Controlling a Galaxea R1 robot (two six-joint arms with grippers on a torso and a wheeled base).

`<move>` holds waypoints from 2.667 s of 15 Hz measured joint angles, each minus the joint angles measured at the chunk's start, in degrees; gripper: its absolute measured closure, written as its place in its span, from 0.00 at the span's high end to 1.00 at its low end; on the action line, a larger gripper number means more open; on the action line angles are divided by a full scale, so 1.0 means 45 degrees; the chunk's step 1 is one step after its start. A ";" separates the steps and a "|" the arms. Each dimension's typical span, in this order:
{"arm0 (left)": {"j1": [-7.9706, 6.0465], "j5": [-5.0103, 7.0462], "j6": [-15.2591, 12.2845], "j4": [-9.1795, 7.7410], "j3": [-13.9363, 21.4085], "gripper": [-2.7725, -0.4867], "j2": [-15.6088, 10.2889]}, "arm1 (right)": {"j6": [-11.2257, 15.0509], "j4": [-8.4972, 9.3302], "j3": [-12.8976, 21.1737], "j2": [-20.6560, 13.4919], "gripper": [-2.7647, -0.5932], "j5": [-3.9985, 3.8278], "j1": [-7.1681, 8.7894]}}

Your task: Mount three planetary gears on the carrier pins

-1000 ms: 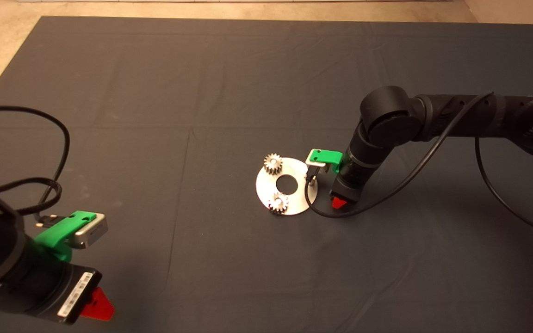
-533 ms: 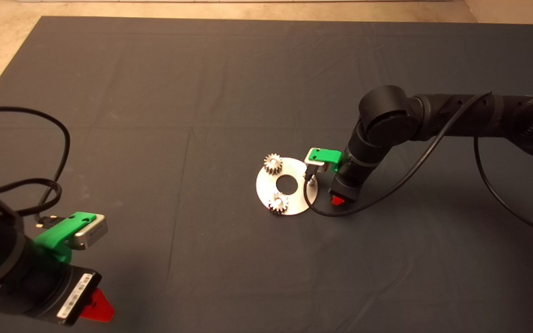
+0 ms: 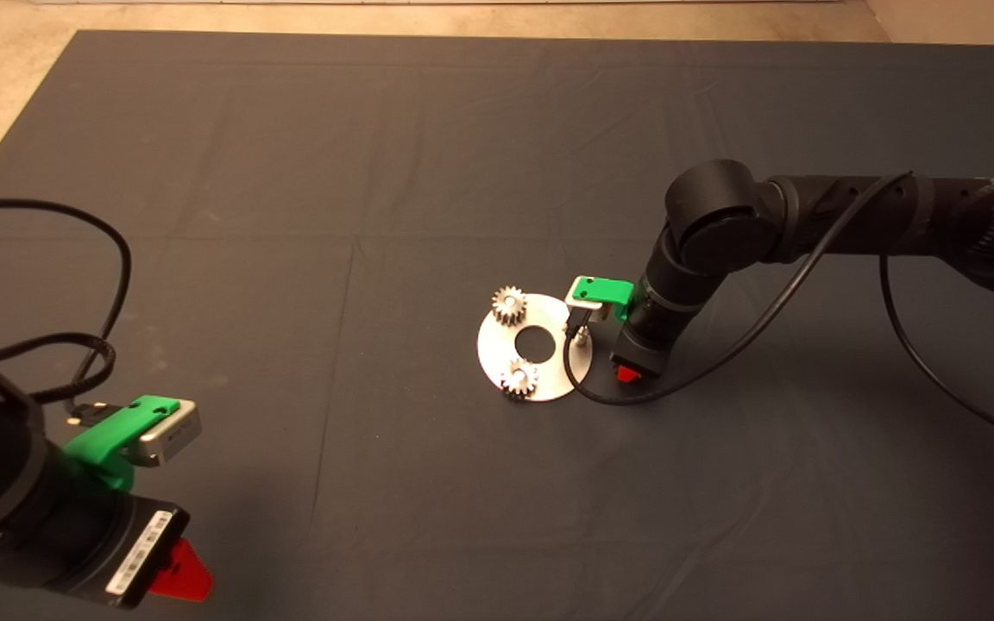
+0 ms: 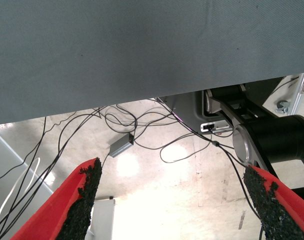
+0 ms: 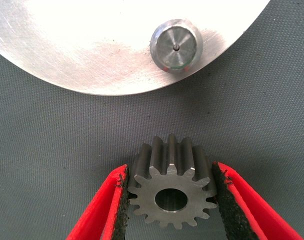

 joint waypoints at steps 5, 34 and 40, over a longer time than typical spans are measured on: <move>0.0000 0.0000 0.0000 -0.0001 0.0000 0.67 0.0000 | 0.0003 0.0000 0.0000 -0.0005 0.23 0.0003 0.0000; -0.0001 0.0000 0.0000 -0.0011 0.0092 0.67 -0.0006 | 0.0198 0.0978 0.0222 0.0482 0.20 0.0030 0.1542; -0.0004 0.0003 0.0000 -0.0011 0.0092 0.67 -0.0005 | 0.0198 0.1371 -0.0175 0.0712 0.20 0.0016 0.1558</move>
